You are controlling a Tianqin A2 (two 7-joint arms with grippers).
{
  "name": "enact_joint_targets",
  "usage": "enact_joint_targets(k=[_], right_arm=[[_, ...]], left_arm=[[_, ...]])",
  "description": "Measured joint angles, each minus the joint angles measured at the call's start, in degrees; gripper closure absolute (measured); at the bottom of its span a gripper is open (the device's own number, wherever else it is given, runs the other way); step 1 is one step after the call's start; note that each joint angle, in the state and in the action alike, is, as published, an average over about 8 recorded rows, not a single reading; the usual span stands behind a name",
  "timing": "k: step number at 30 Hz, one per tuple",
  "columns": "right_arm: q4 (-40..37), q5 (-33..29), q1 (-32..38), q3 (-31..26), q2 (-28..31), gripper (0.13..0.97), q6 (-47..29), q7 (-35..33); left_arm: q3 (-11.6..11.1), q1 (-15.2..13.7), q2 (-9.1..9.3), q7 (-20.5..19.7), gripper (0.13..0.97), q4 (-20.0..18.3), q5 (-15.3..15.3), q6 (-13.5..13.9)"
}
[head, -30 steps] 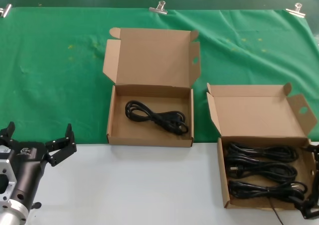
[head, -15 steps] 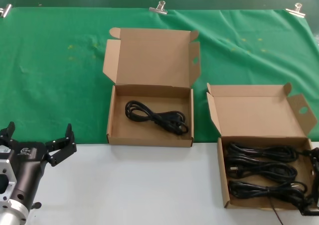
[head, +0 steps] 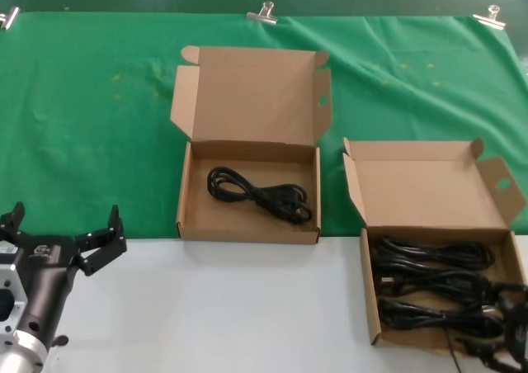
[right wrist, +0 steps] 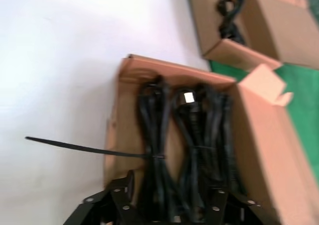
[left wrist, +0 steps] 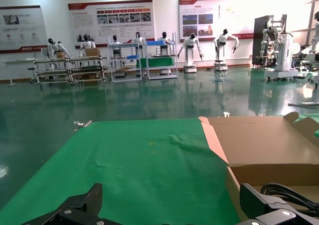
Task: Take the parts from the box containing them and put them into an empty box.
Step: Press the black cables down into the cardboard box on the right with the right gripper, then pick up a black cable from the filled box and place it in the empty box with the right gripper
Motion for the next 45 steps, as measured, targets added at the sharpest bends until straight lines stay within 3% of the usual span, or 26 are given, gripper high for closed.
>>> enact_joint_targets(k=[5,14,23,31,45], right_arm=[[-0.71,-13.82,1.24,0.01,-0.25,0.646,-5.44,13.85],[0.63,-38.49,2.09,1.85,-0.49,0.811,-12.44,38.59],[4.32,-60.64,-3.79,12.14,-1.66,0.850,-18.49,57.96],[9.87,-69.37,-9.91,23.84,-2.47,0.877,-23.06,63.83],[24.00,-75.71,-19.35,42.91,-5.89,0.883,-29.89,71.34]], left_arm=[[0.00,0.00,0.00,0.00,0.132,0.00,0.00,0.00],[0.00,0.00,0.00,0.00,0.132,0.00,0.00,0.00],[0.00,0.00,0.00,0.00,0.132,0.00,0.00,0.00],[0.00,0.00,0.00,0.00,0.132,0.00,0.00,0.00],[0.00,0.00,0.00,0.00,0.132,0.00,0.00,0.00]])
